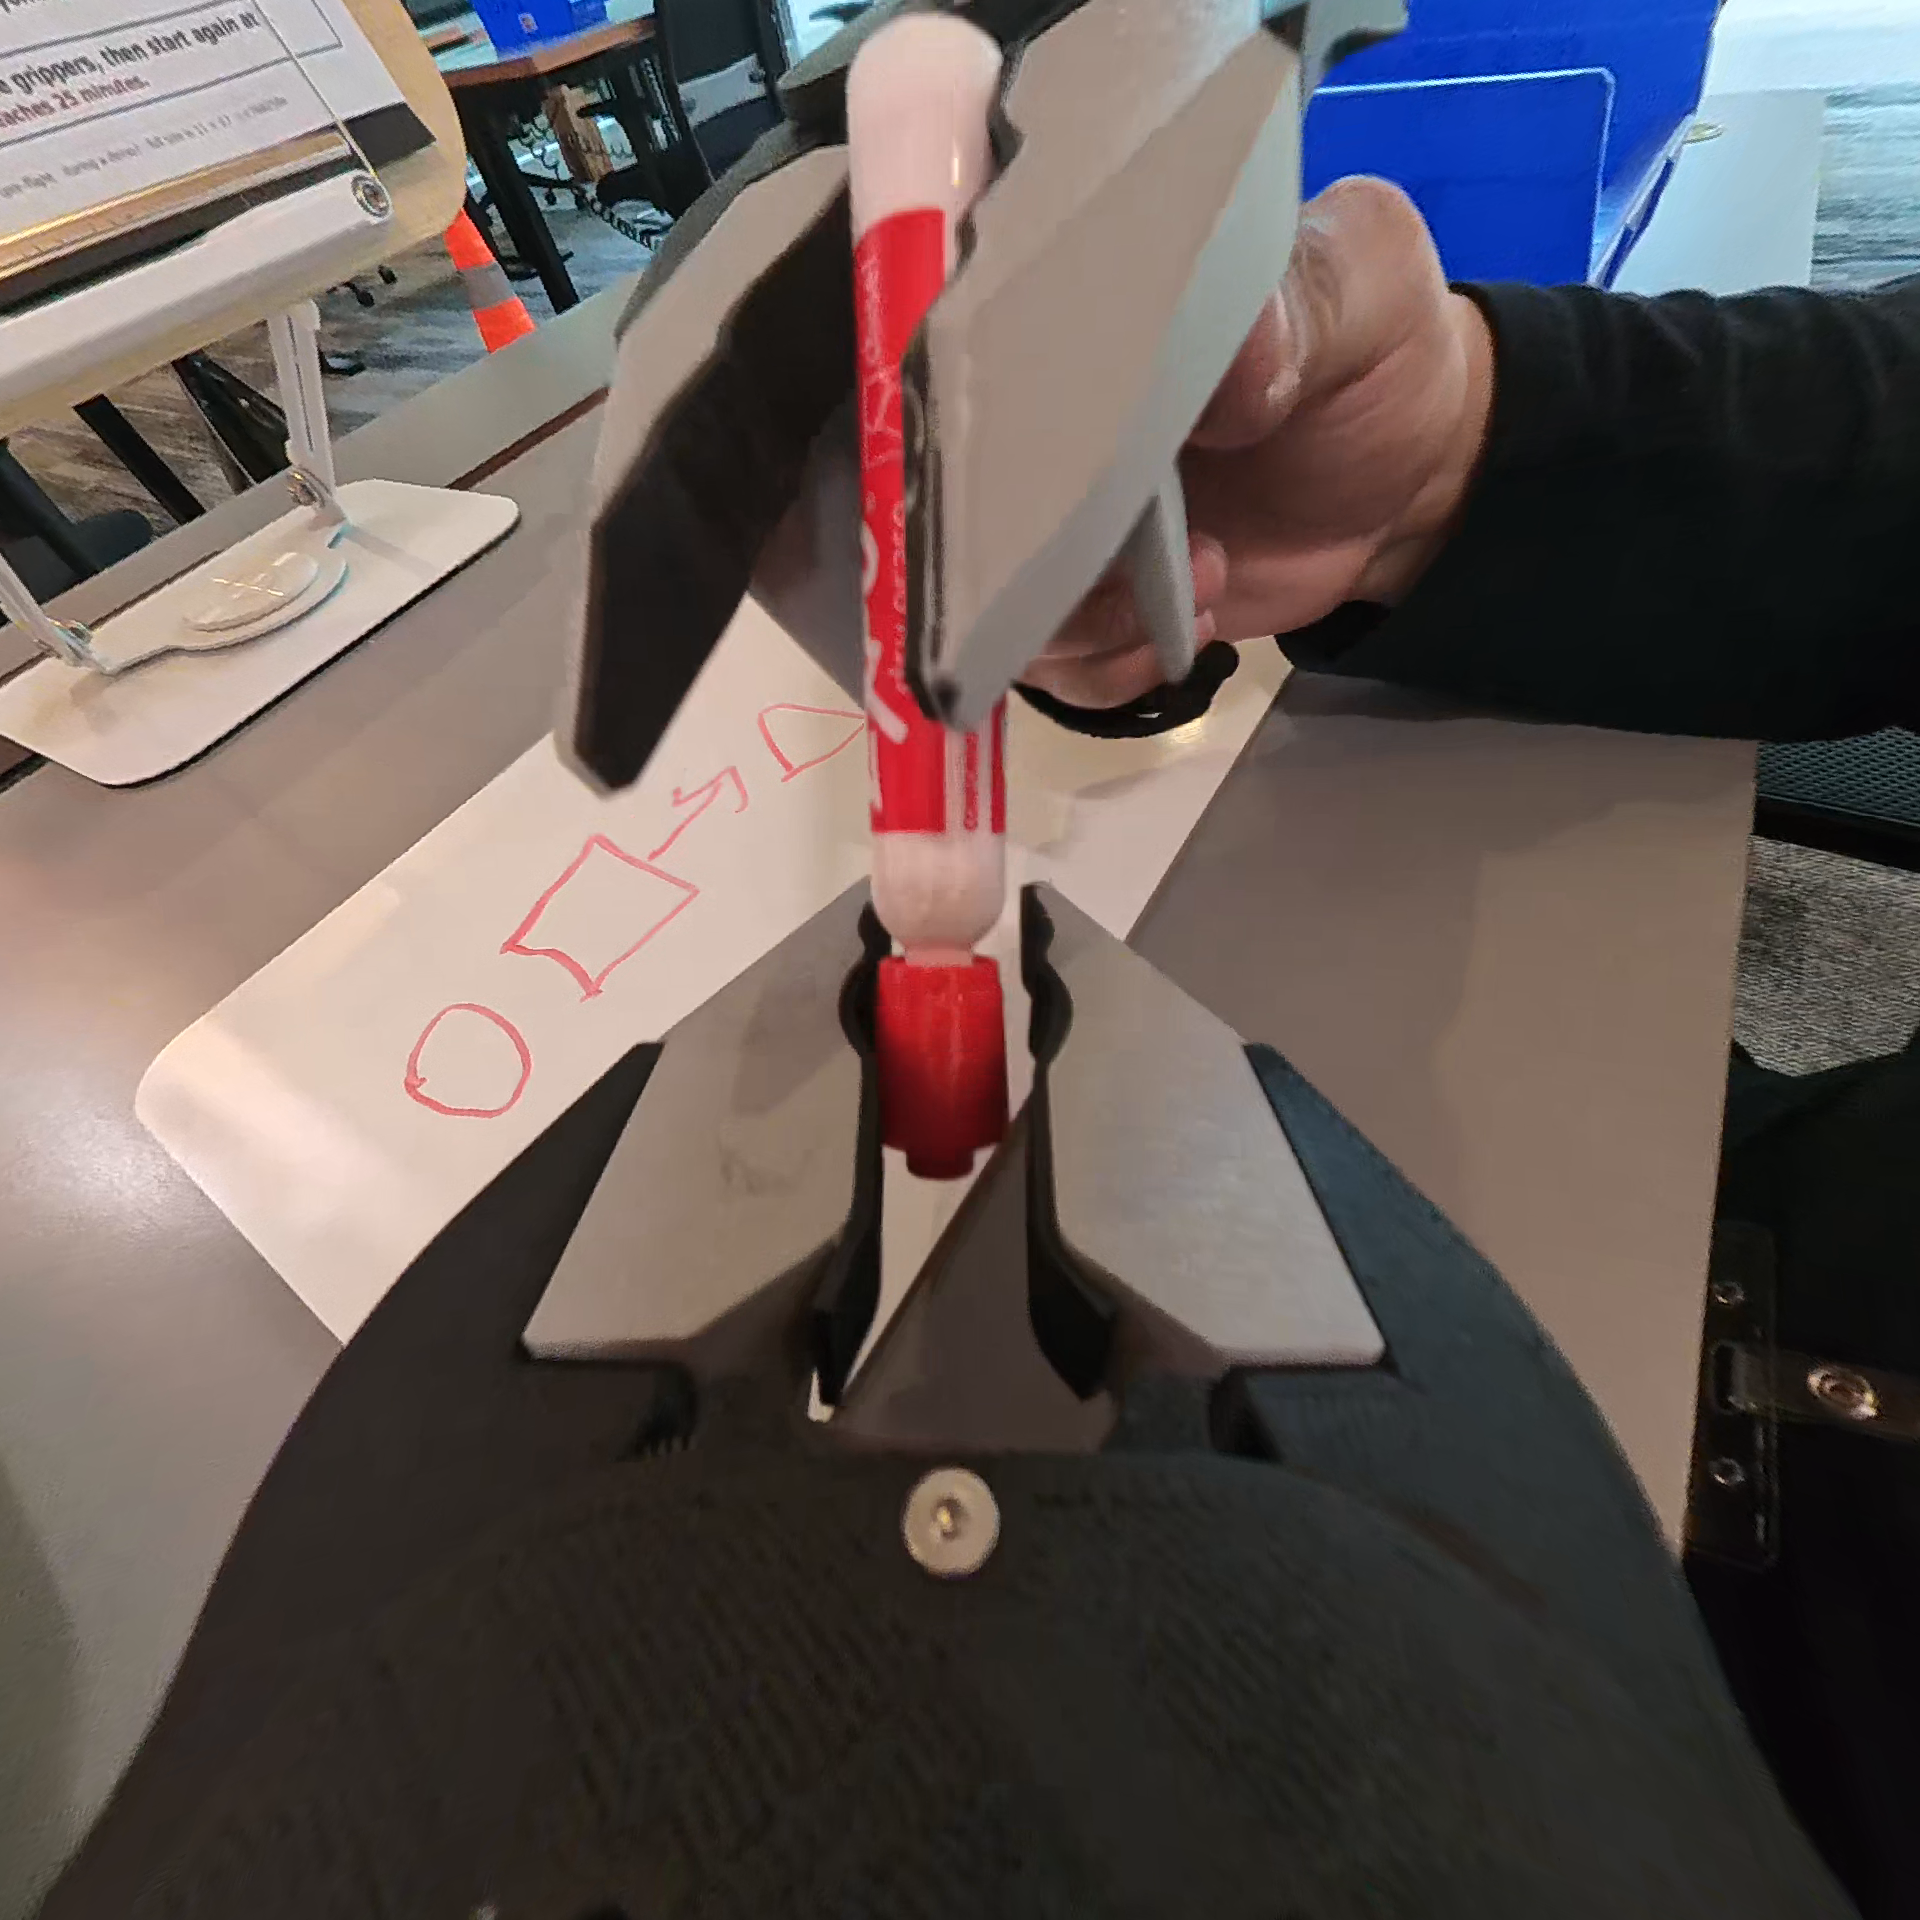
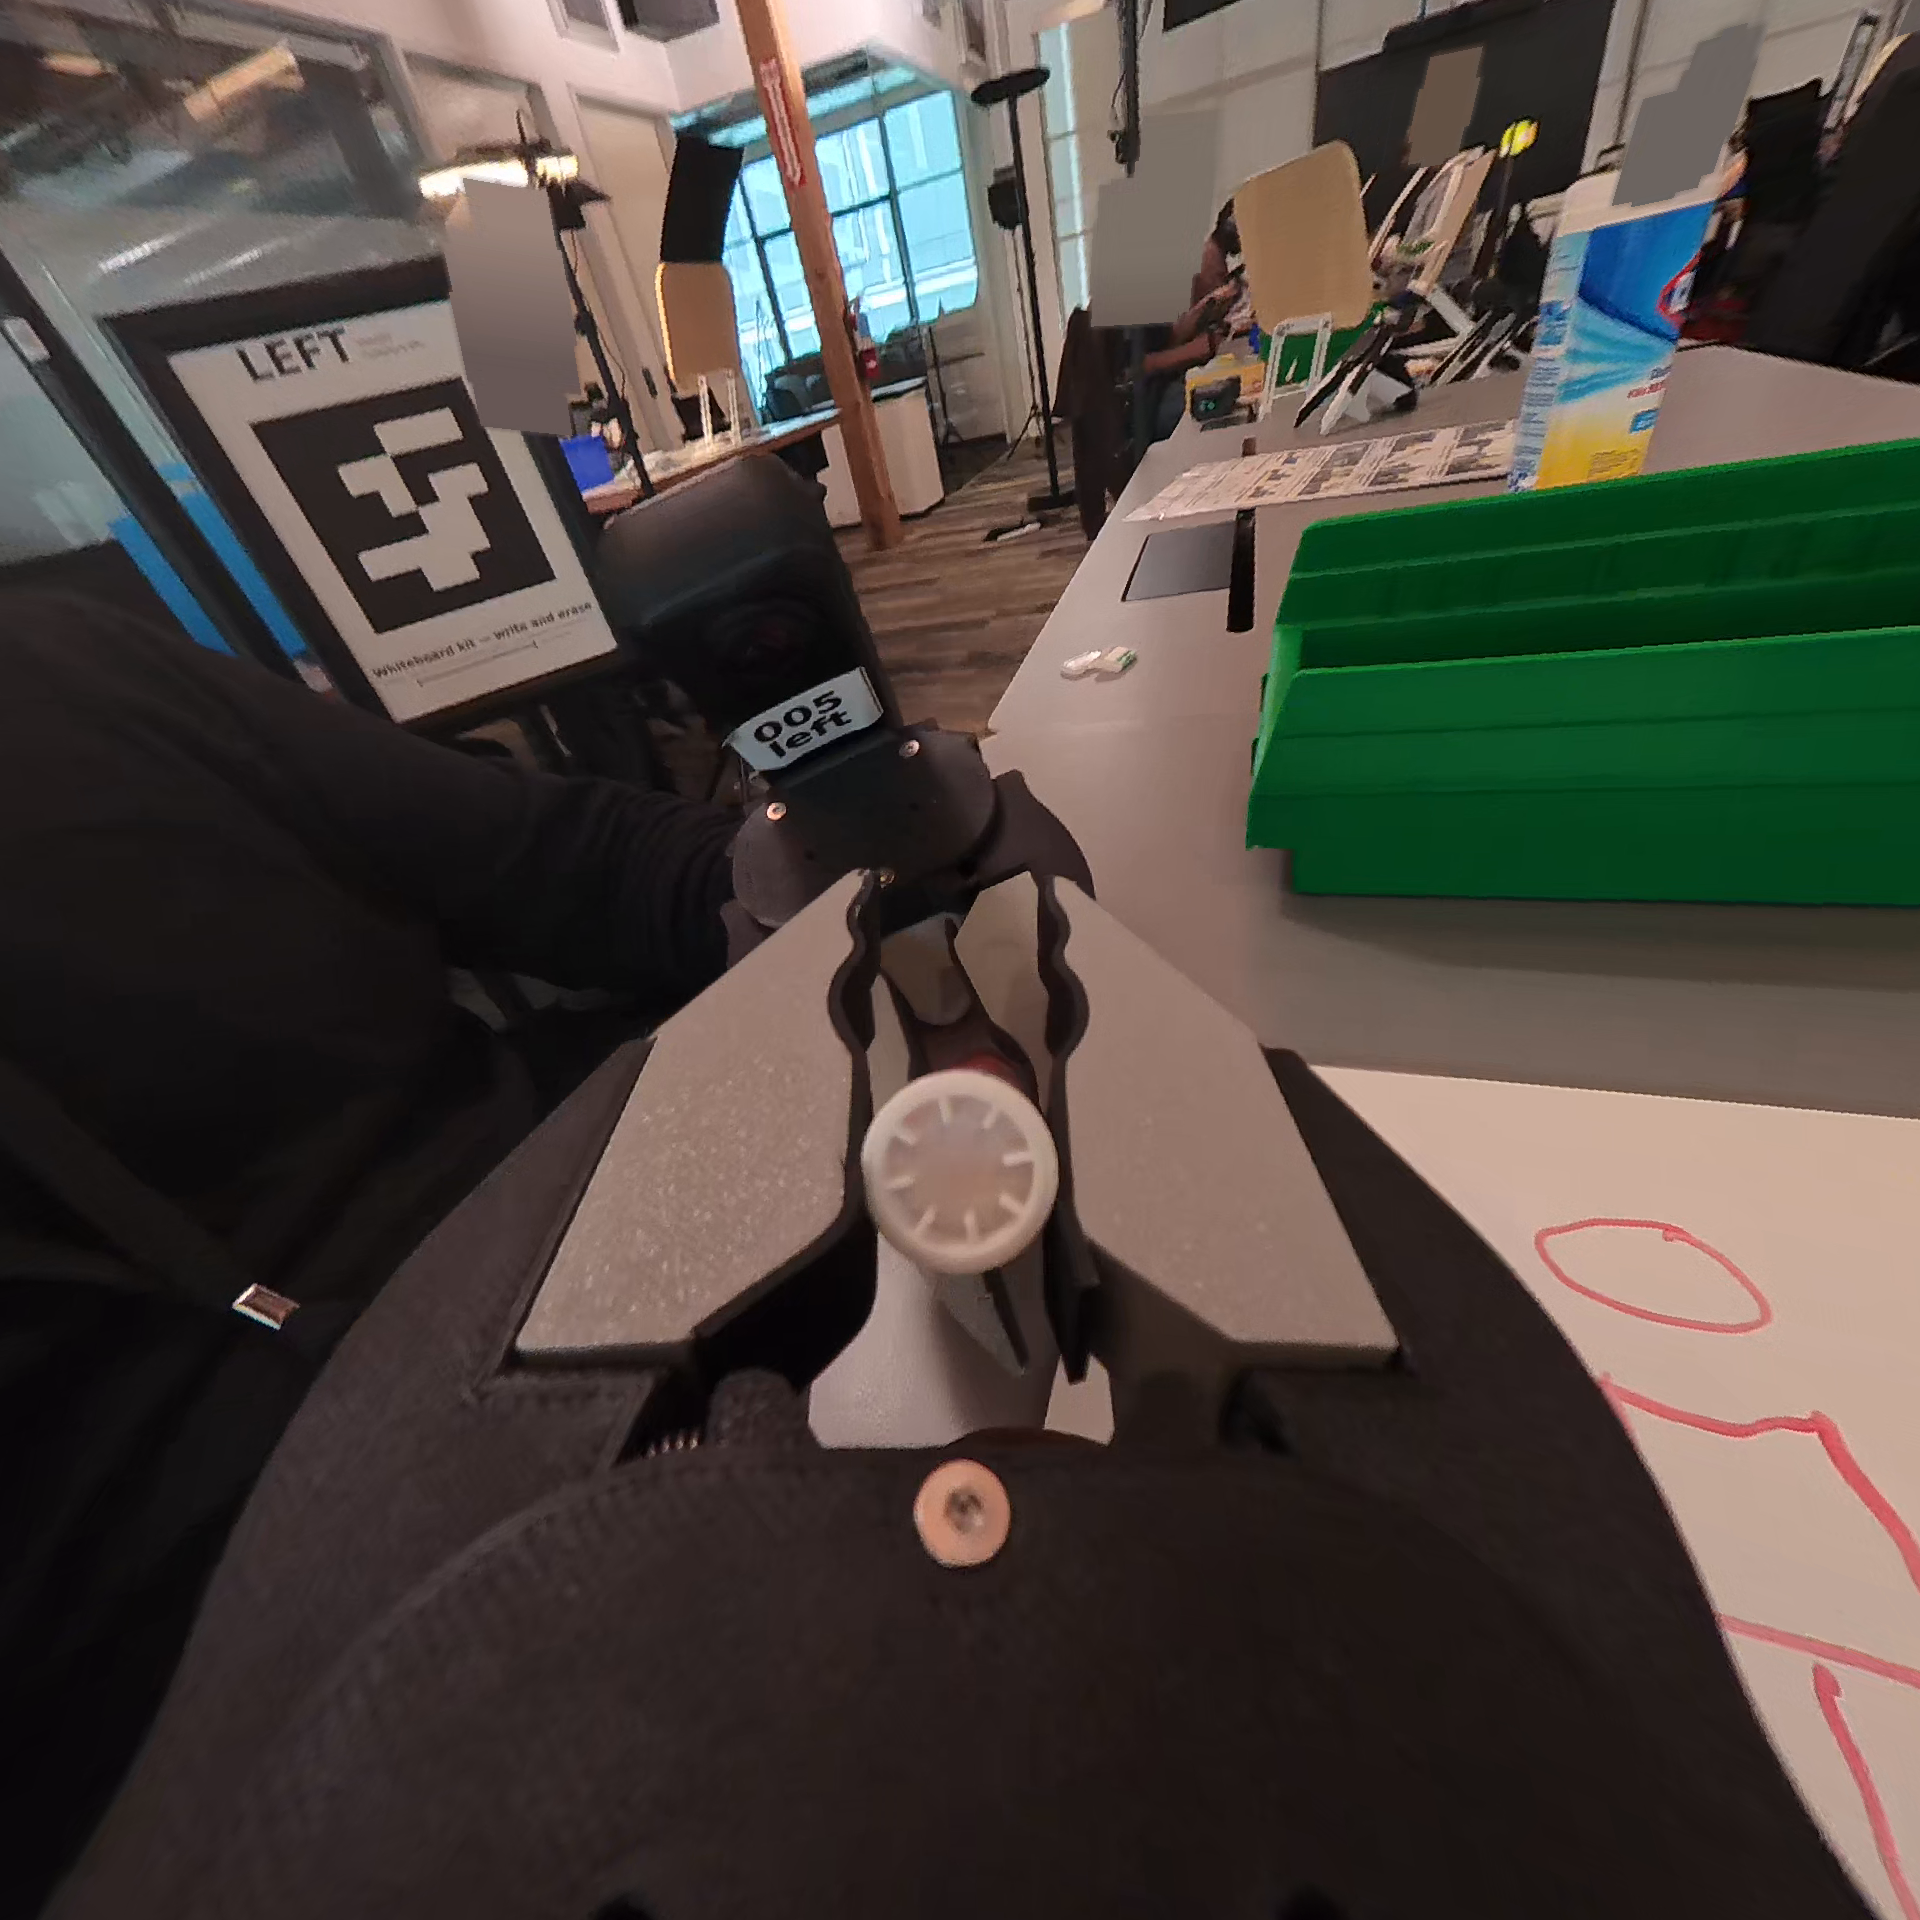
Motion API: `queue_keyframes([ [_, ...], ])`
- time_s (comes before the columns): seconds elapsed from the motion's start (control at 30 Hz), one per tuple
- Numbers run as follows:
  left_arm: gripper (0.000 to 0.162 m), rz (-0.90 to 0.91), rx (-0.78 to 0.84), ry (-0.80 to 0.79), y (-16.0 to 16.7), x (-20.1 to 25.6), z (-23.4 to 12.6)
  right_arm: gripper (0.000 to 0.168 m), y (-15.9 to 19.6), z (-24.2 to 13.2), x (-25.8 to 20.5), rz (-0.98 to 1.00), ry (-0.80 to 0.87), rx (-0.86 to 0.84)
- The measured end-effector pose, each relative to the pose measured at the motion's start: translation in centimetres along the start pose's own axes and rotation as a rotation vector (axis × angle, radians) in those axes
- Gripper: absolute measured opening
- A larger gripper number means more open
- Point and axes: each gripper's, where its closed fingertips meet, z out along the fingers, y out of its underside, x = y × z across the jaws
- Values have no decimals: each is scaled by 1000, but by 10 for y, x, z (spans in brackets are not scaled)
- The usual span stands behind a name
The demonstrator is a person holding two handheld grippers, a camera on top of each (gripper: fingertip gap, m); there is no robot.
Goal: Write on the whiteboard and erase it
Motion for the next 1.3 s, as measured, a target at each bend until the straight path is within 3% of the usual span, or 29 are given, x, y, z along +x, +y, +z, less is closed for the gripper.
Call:
queue_keyframes([
  [0.13,18,-15,2,2,0,-2,0,27,-9,-8,-2,30,-25,53],
  [0.47,11,43,-64,77,10,12,1,26,3,-5,-11,-113,-1,-66],
  [0.63,9,-116,-24,339,4,35,-10,26,9,-6,-23,-195,-64,-84],
  [0.7,8,-150,4,344,0,32,-12,26,8,-6,-19,-172,-56,-68],
  [0.77,8,-139,-7,293,2,27,-10,26,6,-5,-16,-142,-46,-47],
  [0.83,7,-83,-60,129,10,10,-3,26,4,-4,-5,-96,6,-39],
  [0.93,7,145,-245,-177,37,-21,2,26,14,3,14,-16,108,-90],
  [1.0,8,250,-313,-220,47,-20,5,27,23,5,16,20,95,-114],
  [1.13,7,144,-217,-77,34,-7,3,26,19,1,8,-23,42,-83],
  [1.3,7,-47,-138,277,21,37,-6,26,13,3,-19,-124,-81,-65],
])
